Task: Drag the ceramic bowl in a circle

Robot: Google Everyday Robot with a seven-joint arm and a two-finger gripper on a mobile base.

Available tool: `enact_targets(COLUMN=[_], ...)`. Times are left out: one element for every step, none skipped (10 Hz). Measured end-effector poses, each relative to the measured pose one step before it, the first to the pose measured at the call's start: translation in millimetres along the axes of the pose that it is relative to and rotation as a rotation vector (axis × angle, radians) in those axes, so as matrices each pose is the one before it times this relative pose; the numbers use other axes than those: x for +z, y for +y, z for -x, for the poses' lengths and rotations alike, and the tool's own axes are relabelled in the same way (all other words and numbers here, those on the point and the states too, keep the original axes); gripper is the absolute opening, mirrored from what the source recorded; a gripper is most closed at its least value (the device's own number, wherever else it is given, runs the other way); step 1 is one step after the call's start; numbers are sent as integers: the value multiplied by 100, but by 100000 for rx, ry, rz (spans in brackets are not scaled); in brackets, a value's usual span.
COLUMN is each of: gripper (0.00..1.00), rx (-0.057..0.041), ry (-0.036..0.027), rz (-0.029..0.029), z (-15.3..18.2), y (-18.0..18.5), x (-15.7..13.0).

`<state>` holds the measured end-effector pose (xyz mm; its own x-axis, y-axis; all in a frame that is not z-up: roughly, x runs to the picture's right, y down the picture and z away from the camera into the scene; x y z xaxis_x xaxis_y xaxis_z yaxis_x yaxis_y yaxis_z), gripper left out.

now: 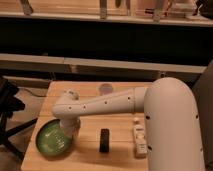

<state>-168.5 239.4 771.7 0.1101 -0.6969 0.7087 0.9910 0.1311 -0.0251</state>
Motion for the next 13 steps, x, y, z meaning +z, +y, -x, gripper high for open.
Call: enact_targets(gripper=[0, 0, 0, 0, 0, 0, 0, 0, 0, 0, 0, 0, 0], rx=[1244, 498, 1249, 986, 1079, 2148, 1253, 1734, 1259, 1376, 1017, 196, 909], ry=[-50, -197, -385, -40, 309, 717, 153, -110, -42, -252, 0, 125, -108], rz=[-338, -457, -733, -552, -887, -1311, -634, -753, -778, -958, -919, -632, -741], z=[-936, -737, -957, -330, -379, -926, -369, -467, -384, -384, -314, 26, 127], y=[-112, -134, -16, 83, -9, -21, 245, 437, 328, 261, 205, 121, 418], x=[-9, 31, 97, -30, -126, -212, -222, -206, -166, -156, -186, -133, -136])
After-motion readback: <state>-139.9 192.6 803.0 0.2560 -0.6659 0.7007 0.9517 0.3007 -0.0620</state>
